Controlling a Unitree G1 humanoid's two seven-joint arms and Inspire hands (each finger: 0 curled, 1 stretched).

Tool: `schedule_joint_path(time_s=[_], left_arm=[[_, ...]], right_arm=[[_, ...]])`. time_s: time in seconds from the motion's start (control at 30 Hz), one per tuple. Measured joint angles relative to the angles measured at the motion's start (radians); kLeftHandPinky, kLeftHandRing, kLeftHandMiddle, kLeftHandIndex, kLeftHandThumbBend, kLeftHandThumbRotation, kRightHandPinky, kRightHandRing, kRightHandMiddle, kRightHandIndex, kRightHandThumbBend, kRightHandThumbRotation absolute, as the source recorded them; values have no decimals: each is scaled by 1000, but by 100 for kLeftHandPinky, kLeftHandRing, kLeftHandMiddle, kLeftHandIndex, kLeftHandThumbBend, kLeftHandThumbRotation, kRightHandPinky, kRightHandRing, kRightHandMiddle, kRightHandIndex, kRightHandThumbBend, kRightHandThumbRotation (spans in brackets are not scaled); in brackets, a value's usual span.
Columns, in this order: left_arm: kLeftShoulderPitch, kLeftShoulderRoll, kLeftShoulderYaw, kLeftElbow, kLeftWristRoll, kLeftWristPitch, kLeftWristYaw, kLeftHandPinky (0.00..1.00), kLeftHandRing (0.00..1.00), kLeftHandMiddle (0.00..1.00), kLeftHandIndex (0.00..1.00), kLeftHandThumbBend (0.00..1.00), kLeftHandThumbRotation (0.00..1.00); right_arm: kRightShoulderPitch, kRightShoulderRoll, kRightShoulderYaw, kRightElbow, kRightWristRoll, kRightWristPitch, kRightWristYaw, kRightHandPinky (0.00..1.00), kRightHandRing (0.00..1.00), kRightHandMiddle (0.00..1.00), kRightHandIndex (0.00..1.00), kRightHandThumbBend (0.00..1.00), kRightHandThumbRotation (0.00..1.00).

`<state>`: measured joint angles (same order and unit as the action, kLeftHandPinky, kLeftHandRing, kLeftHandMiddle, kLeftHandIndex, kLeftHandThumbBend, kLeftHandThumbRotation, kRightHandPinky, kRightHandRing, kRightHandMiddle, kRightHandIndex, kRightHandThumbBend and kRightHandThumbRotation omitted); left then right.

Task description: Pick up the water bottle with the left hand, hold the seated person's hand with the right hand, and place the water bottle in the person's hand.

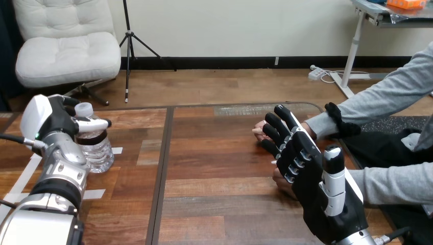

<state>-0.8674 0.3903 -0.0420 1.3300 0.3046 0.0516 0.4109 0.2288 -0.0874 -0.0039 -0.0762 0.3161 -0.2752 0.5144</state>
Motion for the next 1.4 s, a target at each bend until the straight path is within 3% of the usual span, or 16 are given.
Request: schedule_joint_path(time_s=[0.53, 0.87, 1.4], left_arm=[[0, 0, 8, 0, 2, -28, 28, 45, 53, 56, 54, 71, 0], [0, 0, 10, 0, 2, -27, 19, 46, 54, 57, 54, 76, 0], [-5, 1, 21, 0, -9, -5, -48, 58, 67, 71, 71, 86, 1]], right_arm=[[0, 0, 0, 0, 2, -1, 0, 100, 100, 98, 99, 95, 100], [0, 0, 0, 0, 3, -3, 0, 100, 100, 98, 99, 94, 100], [3, 1, 0, 0, 4, -8, 0, 100, 100, 98, 100, 94, 100]])
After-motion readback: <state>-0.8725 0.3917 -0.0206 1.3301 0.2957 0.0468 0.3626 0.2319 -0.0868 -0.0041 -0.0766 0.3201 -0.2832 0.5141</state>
